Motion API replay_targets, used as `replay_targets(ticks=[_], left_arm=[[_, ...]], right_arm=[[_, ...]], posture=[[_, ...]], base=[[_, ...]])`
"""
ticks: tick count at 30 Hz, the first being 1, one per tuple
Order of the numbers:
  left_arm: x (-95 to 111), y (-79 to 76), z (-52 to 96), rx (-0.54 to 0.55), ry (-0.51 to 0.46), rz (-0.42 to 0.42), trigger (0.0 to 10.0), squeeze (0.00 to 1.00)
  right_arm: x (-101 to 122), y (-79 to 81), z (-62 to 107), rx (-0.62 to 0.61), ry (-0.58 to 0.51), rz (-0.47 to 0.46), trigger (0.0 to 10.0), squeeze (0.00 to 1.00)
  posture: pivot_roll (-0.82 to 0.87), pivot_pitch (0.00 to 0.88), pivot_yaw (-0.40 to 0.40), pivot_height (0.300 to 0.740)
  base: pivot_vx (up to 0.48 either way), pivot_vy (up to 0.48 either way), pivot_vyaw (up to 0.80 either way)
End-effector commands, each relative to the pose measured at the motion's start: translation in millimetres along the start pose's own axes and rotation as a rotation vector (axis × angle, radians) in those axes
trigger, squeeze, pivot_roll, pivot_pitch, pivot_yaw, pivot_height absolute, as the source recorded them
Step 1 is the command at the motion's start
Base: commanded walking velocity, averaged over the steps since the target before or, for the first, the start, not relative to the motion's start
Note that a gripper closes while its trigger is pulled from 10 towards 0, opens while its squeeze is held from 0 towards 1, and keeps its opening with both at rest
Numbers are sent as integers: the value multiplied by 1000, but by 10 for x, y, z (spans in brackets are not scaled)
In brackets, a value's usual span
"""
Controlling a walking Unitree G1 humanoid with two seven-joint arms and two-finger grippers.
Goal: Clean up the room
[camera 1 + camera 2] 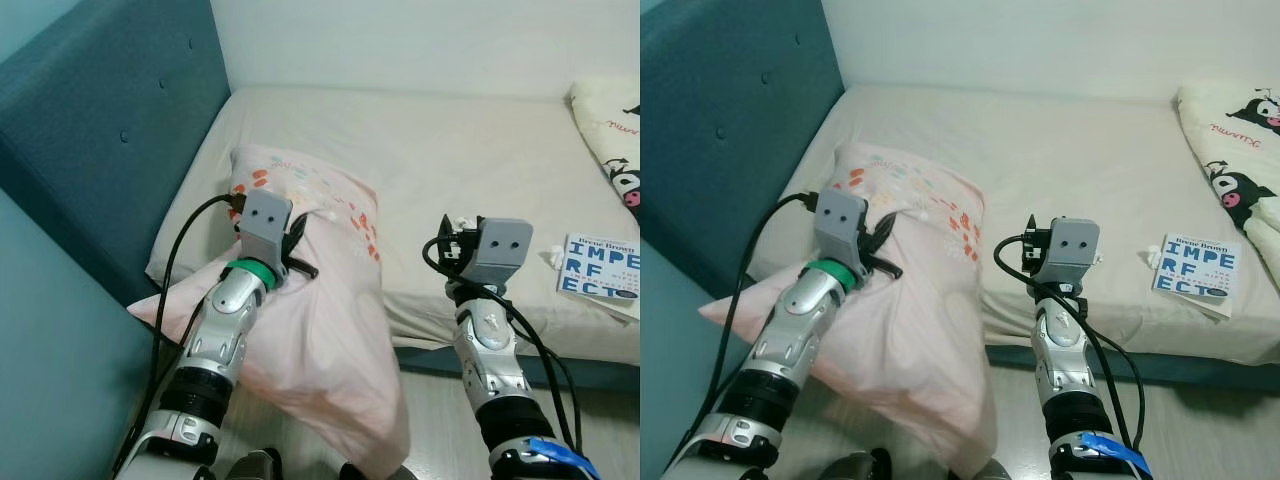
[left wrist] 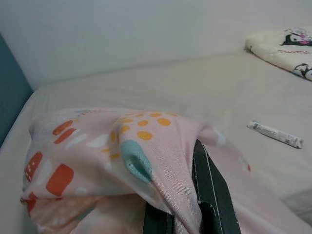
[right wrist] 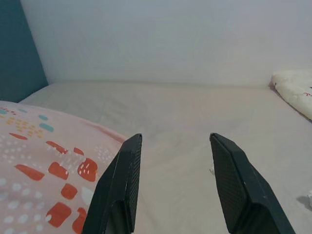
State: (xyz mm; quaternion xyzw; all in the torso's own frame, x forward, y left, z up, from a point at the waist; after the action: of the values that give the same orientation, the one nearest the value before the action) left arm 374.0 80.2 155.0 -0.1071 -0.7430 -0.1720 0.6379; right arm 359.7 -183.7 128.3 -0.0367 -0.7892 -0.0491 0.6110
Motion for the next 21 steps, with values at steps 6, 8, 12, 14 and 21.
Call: replay_targets(ticks=[6,8,12,14,21], left_arm=[[166,64,-11,41,-84,5,10000,0],[163,70,-5,46,-84,5,10000,0],[133,77,22,50,-79,3,10000,0],[121,77,32,50,-77,3,10000,0],[116,74,36,54,-82,17,10000,0]], right_arm=[[6,61,-1,24,1,-1,10000,0],[6,71,3,29,2,-2,10000,0],[-10,100,13,43,9,-4,10000,0],[-14,109,15,47,11,-4,10000,0],[-20,151,10,79,20,-4,10000,0]], posture=[[19,72,58,740],[19,72,57,740],[17,72,52,740],[15,71,51,740],[11,74,47,740]], base=[[0,0,0],[0,0,0],[0,0,0],[0,0,0],[183,0,0]])
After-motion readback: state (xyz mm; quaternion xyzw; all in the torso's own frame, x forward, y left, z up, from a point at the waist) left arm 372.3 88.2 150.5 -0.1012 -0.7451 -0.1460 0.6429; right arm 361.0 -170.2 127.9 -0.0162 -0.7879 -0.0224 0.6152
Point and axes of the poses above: a point about 5 cm out from each wrist's last joint towards the gripper, its own z axis pointing back from the gripper into the wrist, its own x axis along the axis of the wrist's last joint, y = z × x, the point moved 3 cm from there along -z, pointing out of the wrist towards the gripper, and after that the axes turned 2 degrees about -z, right-handed, at the moved point
